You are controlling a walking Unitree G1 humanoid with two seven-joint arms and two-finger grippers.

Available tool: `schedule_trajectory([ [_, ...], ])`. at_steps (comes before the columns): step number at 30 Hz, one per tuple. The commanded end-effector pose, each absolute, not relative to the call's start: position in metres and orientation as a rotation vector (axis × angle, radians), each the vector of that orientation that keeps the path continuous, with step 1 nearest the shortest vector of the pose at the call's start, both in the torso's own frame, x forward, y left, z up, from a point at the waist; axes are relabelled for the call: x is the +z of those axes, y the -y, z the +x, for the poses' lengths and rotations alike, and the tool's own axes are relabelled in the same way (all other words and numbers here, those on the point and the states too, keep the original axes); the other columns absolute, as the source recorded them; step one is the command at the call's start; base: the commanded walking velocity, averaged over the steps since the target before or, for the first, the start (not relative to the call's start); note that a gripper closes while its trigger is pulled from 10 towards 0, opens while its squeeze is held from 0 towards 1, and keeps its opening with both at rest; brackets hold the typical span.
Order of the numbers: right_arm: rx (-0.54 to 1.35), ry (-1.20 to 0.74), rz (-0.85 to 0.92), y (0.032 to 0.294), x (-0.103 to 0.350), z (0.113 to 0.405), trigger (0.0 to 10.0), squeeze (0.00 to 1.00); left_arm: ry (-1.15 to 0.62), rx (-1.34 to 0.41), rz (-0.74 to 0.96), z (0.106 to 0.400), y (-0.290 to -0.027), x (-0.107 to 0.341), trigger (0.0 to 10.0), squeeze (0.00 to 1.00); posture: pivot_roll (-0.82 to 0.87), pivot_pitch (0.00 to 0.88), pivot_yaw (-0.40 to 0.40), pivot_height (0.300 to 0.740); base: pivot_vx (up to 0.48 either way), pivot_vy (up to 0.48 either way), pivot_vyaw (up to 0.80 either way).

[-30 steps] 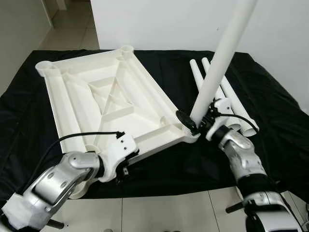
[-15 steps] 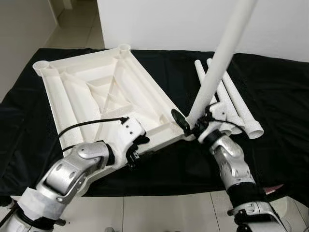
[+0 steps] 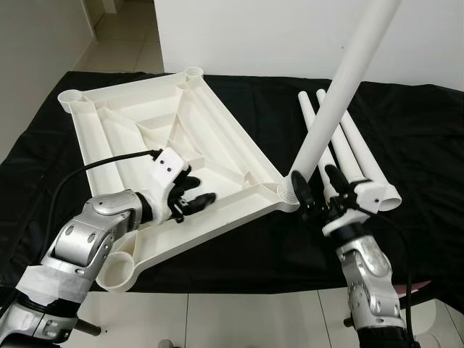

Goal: Building children table

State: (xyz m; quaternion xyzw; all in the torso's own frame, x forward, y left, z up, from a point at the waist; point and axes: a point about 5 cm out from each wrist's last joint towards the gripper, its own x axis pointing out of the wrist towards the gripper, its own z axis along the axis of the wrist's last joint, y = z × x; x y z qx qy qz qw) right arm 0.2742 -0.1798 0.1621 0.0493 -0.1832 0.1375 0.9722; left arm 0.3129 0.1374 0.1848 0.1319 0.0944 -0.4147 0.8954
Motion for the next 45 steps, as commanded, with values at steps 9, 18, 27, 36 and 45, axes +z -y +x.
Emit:
schedule_trajectory([
  [9, 0.258, 0.36, 0.112, 0.177, 0.167, 0.266, 10.0, 0.0, -0.249, -0.846, 0.325, 0.319, -0.135, 0.171, 10.0, 0.0, 0.03, 0.116, -0.002, 0.74, 0.0, 0.0, 0.0],
  [18, 0.273, 0.341, 0.108, 0.174, 0.17, 0.265, 10.0, 0.0, -0.215, -0.864, 0.282, 0.322, -0.127, 0.17, 10.0, 1.0, 0.03, 0.1, -0.014, 0.74, 0.0, 0.0, 0.0],
  [27, 0.289, 0.322, 0.107, 0.17, 0.169, 0.266, 10.0, 0.0, -0.209, -0.903, 0.29, 0.325, -0.108, 0.164, 10.0, 1.0, 0.02, 0.09, -0.023, 0.74, 0.0, 0.0, 0.0],
  [36, 0.3, 0.301, 0.123, 0.161, 0.167, 0.261, 10.0, 0.0, -0.286, -0.821, 0.333, 0.337, -0.101, 0.149, 10.0, 0.0, 0.01, 0.1, -0.017, 0.74, 0.0, 0.0, 0.0],
  [45, 0.281, 0.288, 0.152, 0.153, 0.165, 0.255, 10.0, 0.0, -0.327, -0.605, 0.29, 0.354, -0.114, 0.149, 10.0, 0.0, 0.0, 0.137, -0.001, 0.74, 0.0, 0.0, 0.0],
])
